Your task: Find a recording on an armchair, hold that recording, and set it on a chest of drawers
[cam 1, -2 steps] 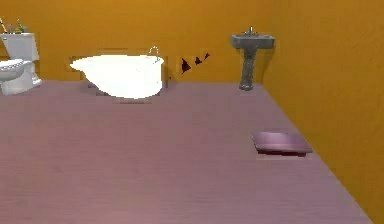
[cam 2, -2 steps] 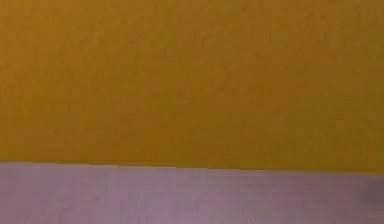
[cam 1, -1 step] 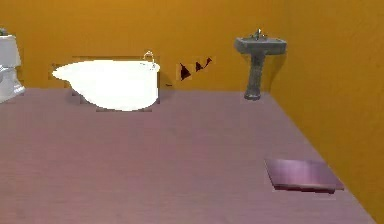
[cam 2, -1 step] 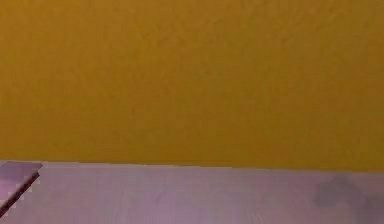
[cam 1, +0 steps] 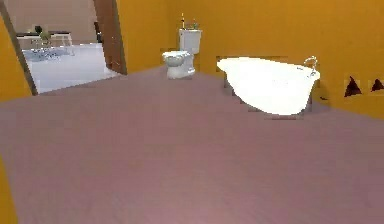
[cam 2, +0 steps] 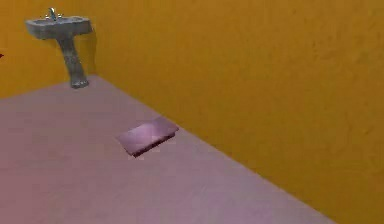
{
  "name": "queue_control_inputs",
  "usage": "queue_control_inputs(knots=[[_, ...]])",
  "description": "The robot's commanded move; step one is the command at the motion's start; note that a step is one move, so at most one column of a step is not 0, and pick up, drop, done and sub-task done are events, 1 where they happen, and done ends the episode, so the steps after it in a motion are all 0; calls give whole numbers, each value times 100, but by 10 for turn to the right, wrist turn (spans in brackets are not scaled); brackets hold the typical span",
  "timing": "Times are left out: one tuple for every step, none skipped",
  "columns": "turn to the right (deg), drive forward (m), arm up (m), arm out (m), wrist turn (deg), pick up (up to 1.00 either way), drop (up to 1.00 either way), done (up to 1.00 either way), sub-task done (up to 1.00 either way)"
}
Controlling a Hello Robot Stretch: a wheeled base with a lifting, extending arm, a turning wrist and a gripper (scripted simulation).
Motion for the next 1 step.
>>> queue_control_inputs(knots=[[0,45,0,0,0,0,0,0,0]])
